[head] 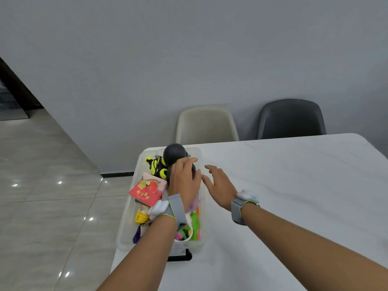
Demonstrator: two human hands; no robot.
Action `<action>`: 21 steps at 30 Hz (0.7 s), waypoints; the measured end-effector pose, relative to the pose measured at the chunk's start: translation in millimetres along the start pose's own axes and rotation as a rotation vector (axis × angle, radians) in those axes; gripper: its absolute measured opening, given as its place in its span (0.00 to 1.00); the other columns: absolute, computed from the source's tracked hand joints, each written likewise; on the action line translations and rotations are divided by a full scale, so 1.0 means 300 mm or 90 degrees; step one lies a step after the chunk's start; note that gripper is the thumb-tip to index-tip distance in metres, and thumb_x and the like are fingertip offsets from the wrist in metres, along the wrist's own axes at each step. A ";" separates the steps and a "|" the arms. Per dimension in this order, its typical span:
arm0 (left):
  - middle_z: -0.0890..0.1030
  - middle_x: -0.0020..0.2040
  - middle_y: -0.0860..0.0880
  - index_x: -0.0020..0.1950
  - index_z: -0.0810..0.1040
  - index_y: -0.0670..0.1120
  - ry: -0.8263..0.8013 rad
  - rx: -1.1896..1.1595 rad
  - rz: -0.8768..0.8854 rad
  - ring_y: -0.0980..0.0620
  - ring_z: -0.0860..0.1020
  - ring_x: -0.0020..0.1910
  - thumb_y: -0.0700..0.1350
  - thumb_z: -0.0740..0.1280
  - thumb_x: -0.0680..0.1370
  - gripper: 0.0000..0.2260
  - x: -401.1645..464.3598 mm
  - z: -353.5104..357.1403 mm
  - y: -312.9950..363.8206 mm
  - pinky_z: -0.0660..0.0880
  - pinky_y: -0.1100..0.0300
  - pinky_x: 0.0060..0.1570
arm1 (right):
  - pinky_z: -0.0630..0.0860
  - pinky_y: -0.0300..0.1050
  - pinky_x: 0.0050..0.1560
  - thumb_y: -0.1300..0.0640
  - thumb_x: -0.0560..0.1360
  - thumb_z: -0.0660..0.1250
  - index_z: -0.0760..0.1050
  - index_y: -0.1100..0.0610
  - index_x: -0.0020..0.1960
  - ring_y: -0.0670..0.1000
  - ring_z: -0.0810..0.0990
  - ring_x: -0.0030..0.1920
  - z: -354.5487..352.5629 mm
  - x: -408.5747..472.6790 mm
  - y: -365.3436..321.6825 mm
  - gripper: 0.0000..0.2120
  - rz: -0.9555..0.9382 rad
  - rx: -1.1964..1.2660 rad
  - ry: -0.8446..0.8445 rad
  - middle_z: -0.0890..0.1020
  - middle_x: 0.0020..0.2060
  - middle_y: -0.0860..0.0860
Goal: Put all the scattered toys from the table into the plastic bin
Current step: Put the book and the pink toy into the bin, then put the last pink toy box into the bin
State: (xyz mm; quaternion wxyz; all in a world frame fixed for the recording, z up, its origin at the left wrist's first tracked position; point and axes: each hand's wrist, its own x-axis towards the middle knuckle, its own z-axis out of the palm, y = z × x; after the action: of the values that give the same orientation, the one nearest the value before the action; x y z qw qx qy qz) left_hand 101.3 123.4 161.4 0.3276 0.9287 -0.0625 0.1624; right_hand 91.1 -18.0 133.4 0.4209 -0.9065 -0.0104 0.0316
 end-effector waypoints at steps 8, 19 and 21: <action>0.70 0.66 0.57 0.68 0.71 0.57 -0.129 -0.038 0.086 0.55 0.66 0.67 0.52 0.64 0.79 0.17 0.027 0.341 0.378 0.70 0.60 0.60 | 0.71 0.51 0.65 0.41 0.81 0.55 0.62 0.44 0.73 0.50 0.70 0.67 -0.437 -0.091 0.328 0.21 0.069 -0.005 0.149 0.71 0.67 0.49; 0.62 0.75 0.52 0.73 0.64 0.60 -0.479 -0.015 0.182 0.50 0.63 0.73 0.55 0.65 0.79 0.23 -0.195 0.911 0.861 0.68 0.60 0.60 | 0.73 0.53 0.59 0.42 0.80 0.58 0.60 0.47 0.75 0.55 0.69 0.66 -0.883 -0.489 1.056 0.25 0.319 -0.232 0.224 0.68 0.68 0.52; 0.58 0.78 0.48 0.75 0.62 0.61 -0.562 0.032 0.170 0.46 0.60 0.76 0.56 0.65 0.78 0.26 -0.260 1.010 0.904 0.67 0.54 0.66 | 0.74 0.53 0.58 0.40 0.79 0.58 0.59 0.46 0.75 0.56 0.69 0.66 -0.916 -0.588 1.202 0.27 0.372 -0.274 0.212 0.67 0.69 0.53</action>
State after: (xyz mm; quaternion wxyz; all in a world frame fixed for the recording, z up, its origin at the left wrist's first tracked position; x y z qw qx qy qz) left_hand 46.8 -277.2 72.2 0.2230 0.9003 -0.3115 -0.2064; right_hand -69.7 -468.2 43.4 0.1905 -0.9314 0.3103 -0.0003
